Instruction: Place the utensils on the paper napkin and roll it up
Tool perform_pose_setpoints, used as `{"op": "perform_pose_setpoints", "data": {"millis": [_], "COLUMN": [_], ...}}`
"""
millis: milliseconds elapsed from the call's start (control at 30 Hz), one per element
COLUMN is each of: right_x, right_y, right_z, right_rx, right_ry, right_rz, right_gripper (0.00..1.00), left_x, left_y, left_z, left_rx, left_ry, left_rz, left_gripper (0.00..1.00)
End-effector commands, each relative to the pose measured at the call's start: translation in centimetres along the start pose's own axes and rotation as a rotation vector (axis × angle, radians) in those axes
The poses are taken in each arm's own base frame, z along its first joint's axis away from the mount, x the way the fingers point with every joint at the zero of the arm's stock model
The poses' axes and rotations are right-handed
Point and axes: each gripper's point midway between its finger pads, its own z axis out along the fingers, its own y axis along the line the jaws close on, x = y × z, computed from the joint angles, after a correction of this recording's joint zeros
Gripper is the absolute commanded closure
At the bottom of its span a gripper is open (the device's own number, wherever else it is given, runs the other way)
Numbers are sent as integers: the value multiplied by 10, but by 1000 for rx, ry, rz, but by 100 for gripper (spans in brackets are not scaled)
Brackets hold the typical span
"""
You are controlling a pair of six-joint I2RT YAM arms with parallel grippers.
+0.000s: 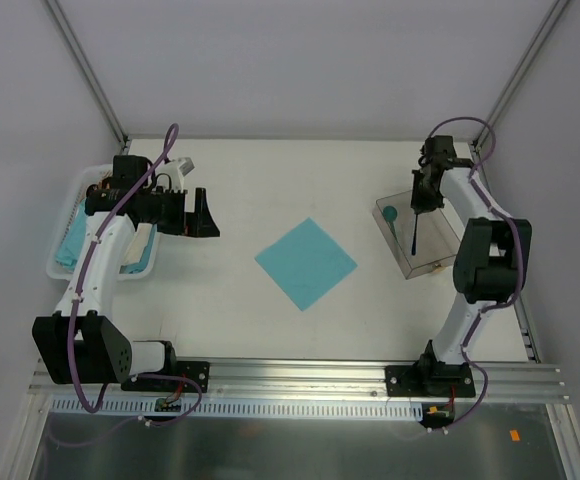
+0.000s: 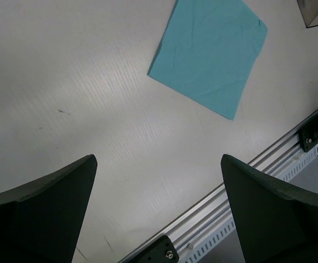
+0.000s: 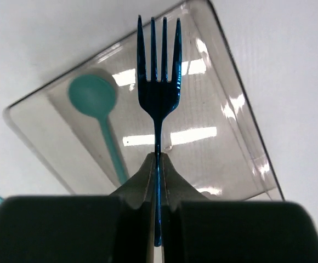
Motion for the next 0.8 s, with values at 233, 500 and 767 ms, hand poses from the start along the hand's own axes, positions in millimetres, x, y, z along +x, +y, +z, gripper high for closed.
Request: {"op": "perform_pose_setpoints", "data": {"millis": [233, 500, 767], "right_x": [-50, -4, 50], "right_y": [-2, 113, 222], "right_z": [-112, -152, -124], "right_rx": [-9, -304, -366], "right_ry": [-410, -370, -167], "right_rz": [12, 1, -21], "right_gripper": [100, 100, 100], "left_x": [-16, -20, -12], "left_y": [-2, -8, -4], "left_z": [-20, -28, -31], "left_rx": [-53, -47, -90], "left_ry": [-64, -96, -100], "left_rz": [48, 36, 0], "left_gripper": [1, 1, 1]}}
